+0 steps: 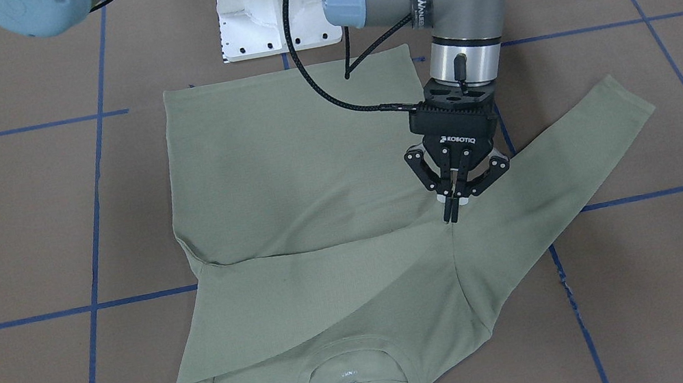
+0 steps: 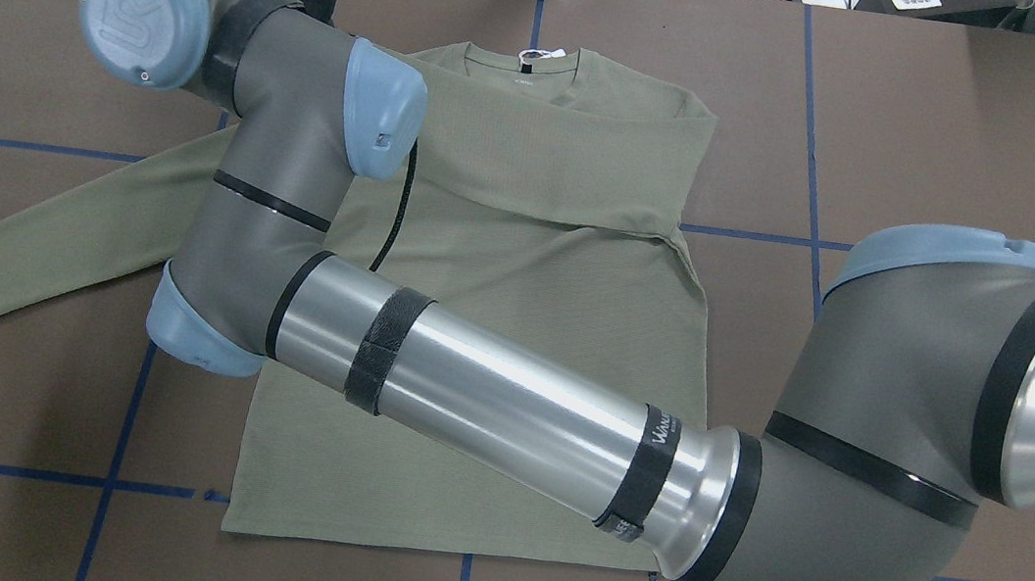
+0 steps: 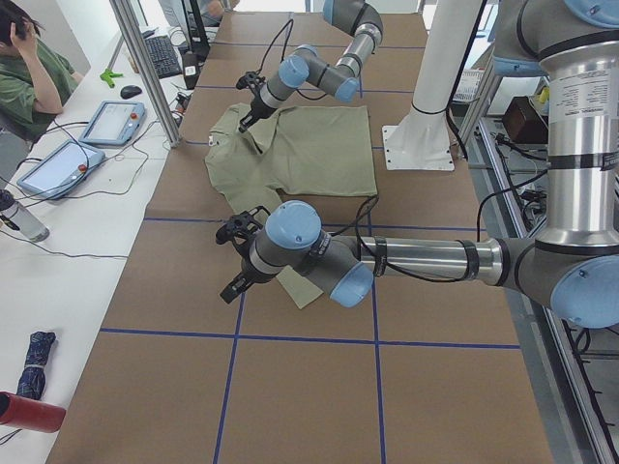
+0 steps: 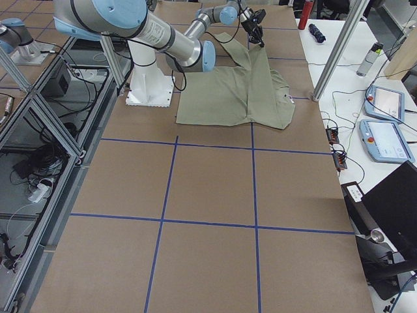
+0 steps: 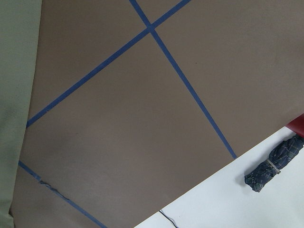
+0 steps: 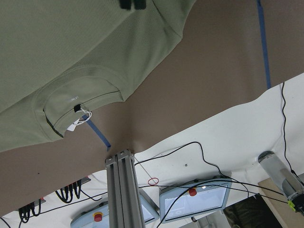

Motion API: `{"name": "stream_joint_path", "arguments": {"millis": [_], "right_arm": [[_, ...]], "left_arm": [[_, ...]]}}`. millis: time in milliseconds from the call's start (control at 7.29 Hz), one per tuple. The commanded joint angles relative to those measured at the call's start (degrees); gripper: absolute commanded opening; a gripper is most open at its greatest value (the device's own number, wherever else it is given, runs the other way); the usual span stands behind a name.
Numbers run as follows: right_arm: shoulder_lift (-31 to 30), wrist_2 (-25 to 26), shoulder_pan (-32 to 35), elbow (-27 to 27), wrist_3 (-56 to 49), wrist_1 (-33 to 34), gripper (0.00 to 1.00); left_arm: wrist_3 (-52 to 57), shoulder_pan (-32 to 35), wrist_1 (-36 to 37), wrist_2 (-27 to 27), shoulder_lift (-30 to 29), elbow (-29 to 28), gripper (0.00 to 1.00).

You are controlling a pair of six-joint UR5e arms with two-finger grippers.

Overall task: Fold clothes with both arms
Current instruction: 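Carry the grasped sleeve with the right gripper across the shirt body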

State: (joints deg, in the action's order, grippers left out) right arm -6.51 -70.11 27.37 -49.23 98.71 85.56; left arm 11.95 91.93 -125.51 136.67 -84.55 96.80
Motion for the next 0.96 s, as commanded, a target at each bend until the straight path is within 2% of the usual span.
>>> {"name": "stream_joint_path", "arguments": {"millis": [0, 137, 274, 412, 549, 686, 823], "right_arm": [[0.62, -0.02, -1.44, 0.45, 0.08, -0.83, 0.39], [0.62, -0.37, -1.44, 0.45, 0.25, -0.83, 0.42], [0.62, -0.38, -1.36, 0.88, -0.18, -0.57, 0.99], [0.71, -0.98, -0.92, 0.89, -0.36, -0.65, 1.0], [0.71, -6.12, 1.43, 0.63, -2.8, -0.66, 1.0], [0.45, -14.79, 5.55, -0.07, -5.87, -0.31, 1.0], [-1.73, -22.71, 10.11, -3.3, -11.73, 1.52, 1.0]], "left_arm": [[0.0, 0.0, 0.0, 0.0, 0.0, -0.04, 1.0], [0.0, 0.0, 0.0, 0.0, 0.0, -0.12, 1.0], [0.0, 0.0, 0.0, 0.0, 0.0, -0.12, 1.0], [0.0, 0.0, 0.0, 0.0, 0.0, -0.12, 1.0], [-0.26, 0.0, 0.0, 0.0, -0.35, -0.12, 1.0], [-0.18, -0.09, -1.3, -0.09, -0.79, -0.3, 1.0], [0.35, -0.09, -4.01, 0.0, -0.36, -0.13, 1.0]]}}
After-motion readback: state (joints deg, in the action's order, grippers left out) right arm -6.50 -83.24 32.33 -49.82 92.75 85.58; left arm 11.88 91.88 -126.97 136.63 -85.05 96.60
